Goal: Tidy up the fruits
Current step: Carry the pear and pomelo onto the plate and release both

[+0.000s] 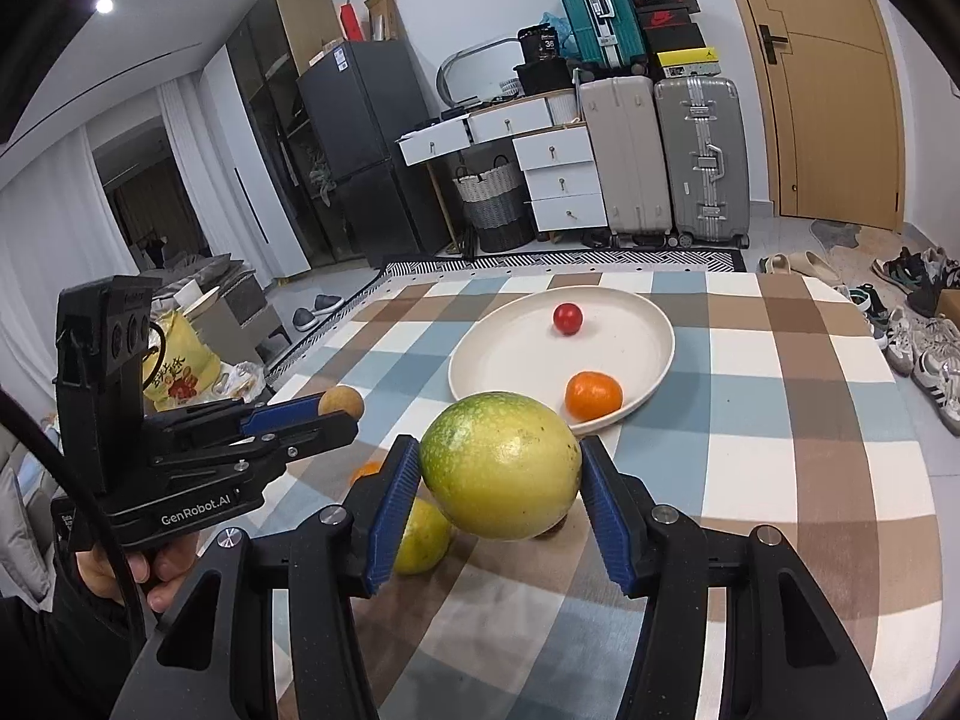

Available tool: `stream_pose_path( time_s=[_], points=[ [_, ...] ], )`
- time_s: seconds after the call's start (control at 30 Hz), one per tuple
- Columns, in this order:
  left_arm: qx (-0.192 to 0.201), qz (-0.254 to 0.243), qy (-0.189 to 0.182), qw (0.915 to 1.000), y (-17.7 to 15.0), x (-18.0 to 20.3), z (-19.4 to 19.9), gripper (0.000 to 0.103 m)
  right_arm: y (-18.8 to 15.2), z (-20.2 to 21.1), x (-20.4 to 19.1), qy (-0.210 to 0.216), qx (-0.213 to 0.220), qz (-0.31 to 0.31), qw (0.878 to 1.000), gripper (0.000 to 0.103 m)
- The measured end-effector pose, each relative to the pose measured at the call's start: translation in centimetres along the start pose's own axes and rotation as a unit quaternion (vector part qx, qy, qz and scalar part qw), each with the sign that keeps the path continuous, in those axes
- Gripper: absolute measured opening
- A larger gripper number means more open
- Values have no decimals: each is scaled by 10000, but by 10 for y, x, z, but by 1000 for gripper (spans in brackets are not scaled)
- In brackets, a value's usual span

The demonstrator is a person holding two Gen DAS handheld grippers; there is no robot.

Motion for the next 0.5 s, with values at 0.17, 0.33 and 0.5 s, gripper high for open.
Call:
stream_pose_path(
  time_s=[0.17,0.33,0.5],
  points=[
    [28,54,46,10000,13,-12,-10,22,13,-13,4,28,27,6,10000,54],
    [5,3,86,10000,22,-18,-24,22,25,-26,7,40,61,12,10000,54],
    [-35,7,119,9999,28,-23,-38,22,38,-38,12,7,128,-13,9999,54]
  ],
)
Point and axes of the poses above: each gripper's, at about its wrist camera, not at the fingertips, and z roughly against the way its jaws point, x to its right, y to its top, the point moved 3 cm from there along -z, roughly the way its jaws point, and after that the axes turned 13 degrees about -z, right-handed, at the moved point
